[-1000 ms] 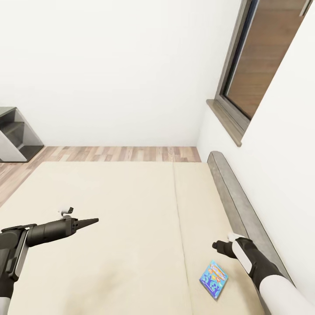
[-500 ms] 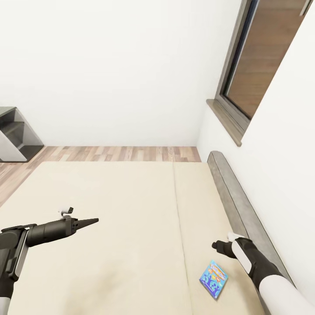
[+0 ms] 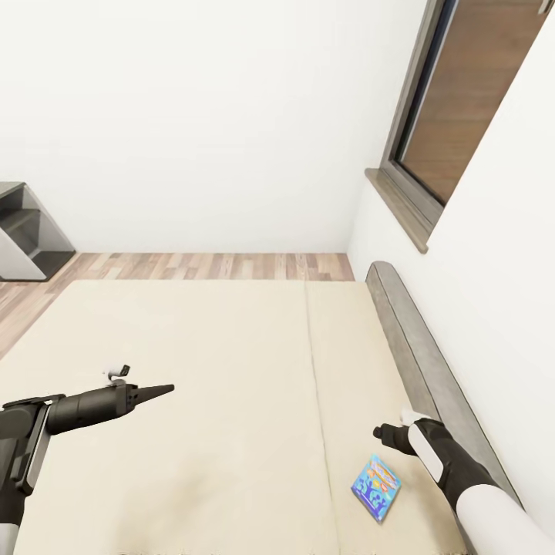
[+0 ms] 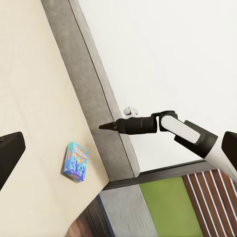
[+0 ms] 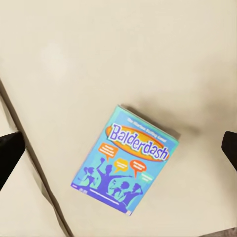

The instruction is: Put all the toys in the child's room - the three board games (two on the bed and one on the table), the two jigsaw puzzles on the table, and the tennis ball on the table - inside the toy box on the table in the child's room.

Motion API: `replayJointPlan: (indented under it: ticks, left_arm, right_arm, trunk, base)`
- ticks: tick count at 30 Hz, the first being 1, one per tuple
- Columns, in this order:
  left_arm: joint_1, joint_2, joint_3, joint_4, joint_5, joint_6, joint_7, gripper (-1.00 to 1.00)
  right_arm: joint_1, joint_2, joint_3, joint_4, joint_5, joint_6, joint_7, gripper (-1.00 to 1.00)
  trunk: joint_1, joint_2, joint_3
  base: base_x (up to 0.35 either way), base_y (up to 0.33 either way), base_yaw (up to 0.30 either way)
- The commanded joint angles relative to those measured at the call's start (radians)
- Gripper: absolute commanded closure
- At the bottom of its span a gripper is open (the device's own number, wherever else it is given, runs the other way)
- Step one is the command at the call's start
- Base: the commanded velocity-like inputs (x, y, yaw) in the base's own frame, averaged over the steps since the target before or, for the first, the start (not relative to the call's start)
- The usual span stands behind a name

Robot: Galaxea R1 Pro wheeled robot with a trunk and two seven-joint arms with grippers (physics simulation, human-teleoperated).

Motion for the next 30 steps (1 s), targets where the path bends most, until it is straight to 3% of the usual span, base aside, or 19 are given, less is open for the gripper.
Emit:
replayJointPlan:
  ticks: [1,4,12,16,23,30]
  left_arm:
    - [-0.001,0.000,0.000,-0.001,-0.003,0.011,-0.005,-1.00]
    - [-0.001,0.000,-0.006,-0.005,-0.003,0.011,-0.005,-1.00]
    - [-0.001,-0.012,-0.073,-0.042,-0.002,0.019,-0.005,-1.00]
    - [-0.009,-0.045,-0.103,-0.063,-0.002,0.036,-0.005,-1.00]
    - [-0.018,-0.101,-0.120,-0.136,0.000,0.073,-0.005,-1.00]
    - [-0.020,-0.129,-0.124,-0.162,0.005,0.075,-0.005,-1.00]
  right_arm:
    - [0.000,-0.002,0.005,-0.002,-0.010,0.004,-0.009,-1.00]
    - [0.000,-0.003,0.005,-0.002,-0.011,0.004,-0.009,-1.00]
    - [-0.001,-0.005,0.004,-0.001,-0.012,0.005,-0.009,-1.00]
    - [-0.001,-0.004,0.003,0.000,-0.012,0.005,-0.009,-1.00]
    - [-0.002,-0.003,0.003,0.000,-0.012,0.005,-0.009,-1.00]
    - [-0.002,-0.007,0.003,0.000,-0.012,0.005,-0.009,-1.00]
  trunk:
    - [0.000,-0.002,-0.003]
    - [0.000,-0.002,-0.008]
    - [0.000,-0.002,-0.021]
    - [0.000,-0.002,-0.028]
    - [0.000,-0.002,-0.039]
    - [0.000,-0.002,-0.051]
  base:
    - [0.000,0.000,0.000]
    - [0.000,0.000,0.000]
    - [0.000,0.000,0.000]
    - [0.000,0.000,0.000]
    - [0.000,0.000,0.000]
    - [0.000,0.000,0.000]
